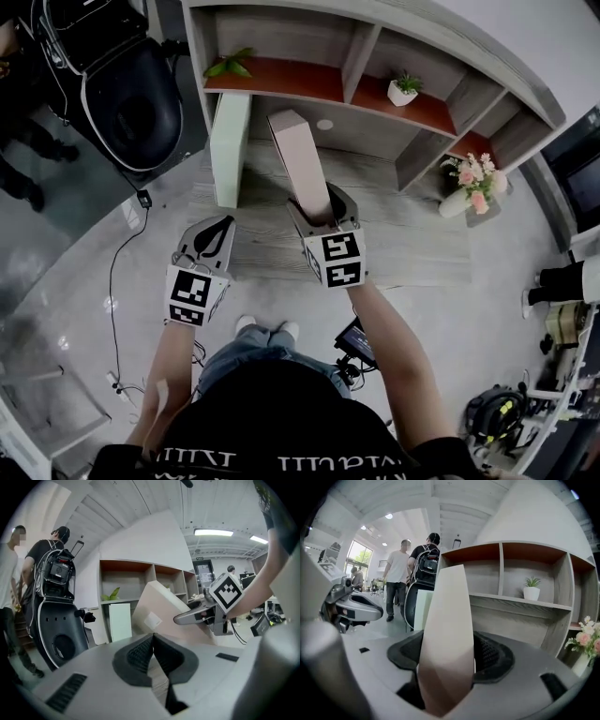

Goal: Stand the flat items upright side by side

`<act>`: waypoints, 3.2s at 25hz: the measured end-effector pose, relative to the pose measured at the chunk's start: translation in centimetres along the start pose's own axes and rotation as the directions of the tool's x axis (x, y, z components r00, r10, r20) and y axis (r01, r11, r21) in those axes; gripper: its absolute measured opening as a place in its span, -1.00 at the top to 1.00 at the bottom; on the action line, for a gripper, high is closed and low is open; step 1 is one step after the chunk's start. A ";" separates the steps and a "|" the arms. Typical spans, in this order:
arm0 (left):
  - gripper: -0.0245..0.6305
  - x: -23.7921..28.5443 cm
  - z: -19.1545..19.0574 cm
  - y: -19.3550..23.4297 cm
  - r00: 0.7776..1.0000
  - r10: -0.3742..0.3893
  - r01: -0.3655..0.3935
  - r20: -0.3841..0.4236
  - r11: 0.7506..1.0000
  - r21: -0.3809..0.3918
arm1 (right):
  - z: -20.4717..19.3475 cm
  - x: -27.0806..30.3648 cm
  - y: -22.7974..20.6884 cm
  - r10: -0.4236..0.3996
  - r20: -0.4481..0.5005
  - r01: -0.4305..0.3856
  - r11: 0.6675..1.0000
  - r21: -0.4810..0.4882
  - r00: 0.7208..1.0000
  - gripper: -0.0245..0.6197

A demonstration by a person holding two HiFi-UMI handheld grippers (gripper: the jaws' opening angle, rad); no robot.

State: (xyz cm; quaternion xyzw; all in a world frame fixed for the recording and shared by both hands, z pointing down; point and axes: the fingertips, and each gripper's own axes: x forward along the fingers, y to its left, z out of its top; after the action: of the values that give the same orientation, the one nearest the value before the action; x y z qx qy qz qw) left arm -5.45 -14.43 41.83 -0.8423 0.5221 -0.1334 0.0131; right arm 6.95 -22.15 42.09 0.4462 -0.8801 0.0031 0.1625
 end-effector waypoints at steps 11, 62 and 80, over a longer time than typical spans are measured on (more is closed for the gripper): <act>0.88 -1.1 -0.9 2.0 0.999 0.028 -0.028 -0.018 1.000 -0.008 | -2.6 2.2 1.6 -0.116 0.096 0.112 0.993 0.045 0.989 -0.09; 0.88 -2.8 -3.9 9.9 0.977 0.195 -0.201 -0.083 0.978 -0.065 | -5.7 17.5 7.0 0.338 -0.452 -0.331 0.938 0.098 0.825 -0.10; 0.88 -1.9 -1.3 9.6 0.982 0.190 -0.190 -0.011 0.980 -0.058 | -3.2 13.7 4.5 0.366 -0.439 -0.356 0.928 0.109 0.820 -0.12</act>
State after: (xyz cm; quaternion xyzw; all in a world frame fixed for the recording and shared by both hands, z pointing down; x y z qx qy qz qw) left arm -14.94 -17.00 41.15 -0.7882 0.6039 -0.1186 -0.0005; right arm -3.21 -29.65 49.67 0.2601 -0.8861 0.1472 0.3542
